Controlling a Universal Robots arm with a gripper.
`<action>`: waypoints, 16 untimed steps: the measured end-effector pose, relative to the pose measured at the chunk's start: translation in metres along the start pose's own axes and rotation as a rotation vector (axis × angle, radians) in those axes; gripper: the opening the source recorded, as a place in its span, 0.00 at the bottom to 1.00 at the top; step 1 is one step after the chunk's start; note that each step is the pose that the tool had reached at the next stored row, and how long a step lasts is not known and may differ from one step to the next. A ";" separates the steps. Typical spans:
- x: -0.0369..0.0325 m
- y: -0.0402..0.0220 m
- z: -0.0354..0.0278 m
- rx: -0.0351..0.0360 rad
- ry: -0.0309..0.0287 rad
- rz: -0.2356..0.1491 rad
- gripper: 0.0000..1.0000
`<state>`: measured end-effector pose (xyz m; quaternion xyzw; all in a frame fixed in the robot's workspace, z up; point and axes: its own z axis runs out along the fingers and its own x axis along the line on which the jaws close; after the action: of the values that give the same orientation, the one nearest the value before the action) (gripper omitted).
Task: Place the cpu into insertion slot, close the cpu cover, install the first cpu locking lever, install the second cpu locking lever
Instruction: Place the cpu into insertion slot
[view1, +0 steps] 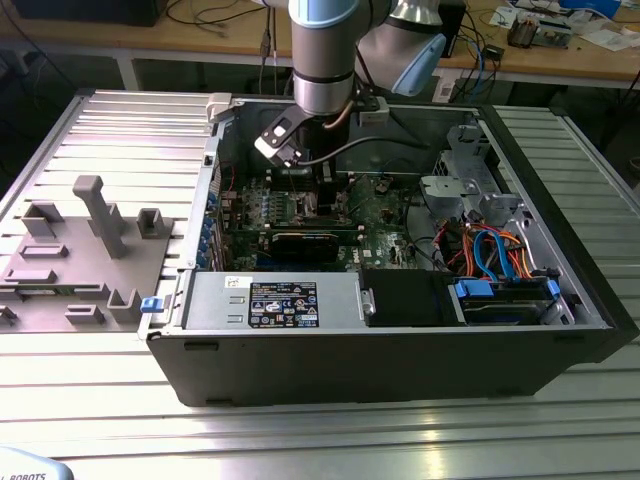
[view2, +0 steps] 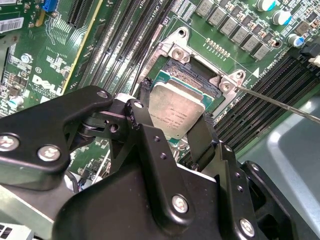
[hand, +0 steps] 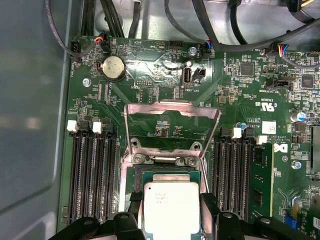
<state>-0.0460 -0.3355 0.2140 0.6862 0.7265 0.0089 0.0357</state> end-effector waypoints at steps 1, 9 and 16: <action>0.0000 0.0000 0.0002 0.0000 0.0000 0.000 0.54; 0.0002 -0.0001 0.0015 0.0001 -0.0008 0.000 0.54; 0.0004 -0.0002 0.0030 0.0001 -0.0023 0.000 0.54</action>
<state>-0.0460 -0.3352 0.2110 0.6861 0.7265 0.0081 0.0365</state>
